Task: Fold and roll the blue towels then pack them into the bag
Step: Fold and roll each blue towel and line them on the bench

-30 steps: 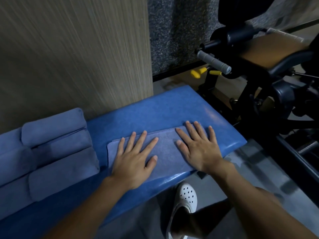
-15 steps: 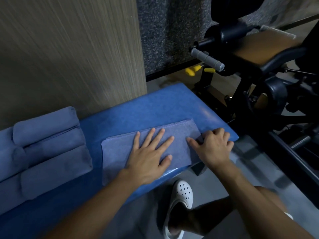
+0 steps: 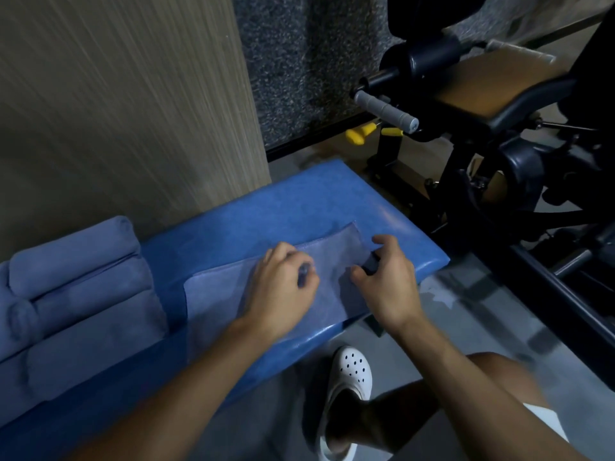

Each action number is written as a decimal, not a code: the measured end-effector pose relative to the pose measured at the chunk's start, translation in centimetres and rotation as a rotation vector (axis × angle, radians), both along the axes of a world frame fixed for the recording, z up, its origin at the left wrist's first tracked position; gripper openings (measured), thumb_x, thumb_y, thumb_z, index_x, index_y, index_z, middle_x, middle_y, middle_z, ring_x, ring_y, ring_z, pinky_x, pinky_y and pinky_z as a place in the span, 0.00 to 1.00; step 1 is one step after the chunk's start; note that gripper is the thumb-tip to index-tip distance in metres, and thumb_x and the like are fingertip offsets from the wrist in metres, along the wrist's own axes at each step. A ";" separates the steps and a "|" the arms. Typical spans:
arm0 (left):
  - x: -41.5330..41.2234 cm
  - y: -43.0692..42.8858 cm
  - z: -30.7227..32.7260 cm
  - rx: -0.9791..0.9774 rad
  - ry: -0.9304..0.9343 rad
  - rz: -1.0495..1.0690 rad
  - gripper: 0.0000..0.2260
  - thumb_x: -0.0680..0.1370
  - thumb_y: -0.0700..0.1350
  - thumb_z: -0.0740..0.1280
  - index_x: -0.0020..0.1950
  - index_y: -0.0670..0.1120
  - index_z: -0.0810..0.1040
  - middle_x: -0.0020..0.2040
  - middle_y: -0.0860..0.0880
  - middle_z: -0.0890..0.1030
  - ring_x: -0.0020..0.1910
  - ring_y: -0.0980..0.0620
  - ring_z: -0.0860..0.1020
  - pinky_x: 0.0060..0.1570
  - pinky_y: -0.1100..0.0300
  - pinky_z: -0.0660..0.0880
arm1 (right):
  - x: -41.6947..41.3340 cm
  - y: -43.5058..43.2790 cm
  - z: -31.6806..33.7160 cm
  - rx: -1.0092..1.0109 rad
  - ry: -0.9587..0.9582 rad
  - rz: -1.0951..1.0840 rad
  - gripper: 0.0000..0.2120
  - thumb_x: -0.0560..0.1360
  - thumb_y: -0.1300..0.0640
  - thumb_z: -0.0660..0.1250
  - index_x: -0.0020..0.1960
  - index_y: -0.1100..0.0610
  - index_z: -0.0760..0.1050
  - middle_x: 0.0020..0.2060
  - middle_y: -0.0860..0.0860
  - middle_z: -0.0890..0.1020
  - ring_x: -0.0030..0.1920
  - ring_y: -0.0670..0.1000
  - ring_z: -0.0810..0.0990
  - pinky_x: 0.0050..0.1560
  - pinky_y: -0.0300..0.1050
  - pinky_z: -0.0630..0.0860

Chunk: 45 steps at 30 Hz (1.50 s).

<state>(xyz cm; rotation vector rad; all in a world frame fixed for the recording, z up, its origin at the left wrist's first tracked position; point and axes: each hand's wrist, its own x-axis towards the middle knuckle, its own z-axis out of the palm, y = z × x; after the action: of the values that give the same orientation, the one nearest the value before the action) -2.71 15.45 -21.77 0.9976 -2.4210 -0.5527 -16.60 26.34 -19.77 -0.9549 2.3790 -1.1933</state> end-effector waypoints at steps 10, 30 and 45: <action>-5.5 -2.5 3.6 0.855 0.194 0.197 0.11 0.72 0.42 0.75 0.41 0.46 0.72 0.37 0.45 0.77 0.36 0.49 0.76 0.39 0.50 0.79 | 3.2 0.4 0.9 -0.038 0.375 0.405 0.28 0.71 0.58 0.66 0.69 0.54 0.61 0.50 0.51 0.79 0.49 0.56 0.75 0.48 0.52 0.72; 0.1 -4.2 1.1 0.198 -0.140 0.097 0.08 0.75 0.52 0.69 0.51 0.52 0.75 0.48 0.51 0.79 0.49 0.46 0.78 0.52 0.45 0.76 | 4.3 0.7 -0.6 0.287 0.252 0.232 0.24 0.74 0.41 0.61 0.65 0.52 0.62 0.53 0.49 0.79 0.59 0.54 0.74 0.58 0.52 0.61; 3.7 -6.9 1.3 0.360 -0.246 -0.085 0.35 0.73 0.60 0.69 0.76 0.51 0.64 0.72 0.57 0.64 0.74 0.52 0.59 0.75 0.50 0.56 | -0.8 -1.6 -1.1 0.278 0.276 0.373 0.32 0.75 0.39 0.64 0.74 0.49 0.59 0.67 0.48 0.66 0.68 0.52 0.60 0.67 0.50 0.56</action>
<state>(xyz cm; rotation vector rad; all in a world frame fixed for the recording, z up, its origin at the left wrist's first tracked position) 0.94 8.55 -20.44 1.1681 -2.6475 -0.9733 -17.44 24.71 -20.88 -1.4568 2.3368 -0.6094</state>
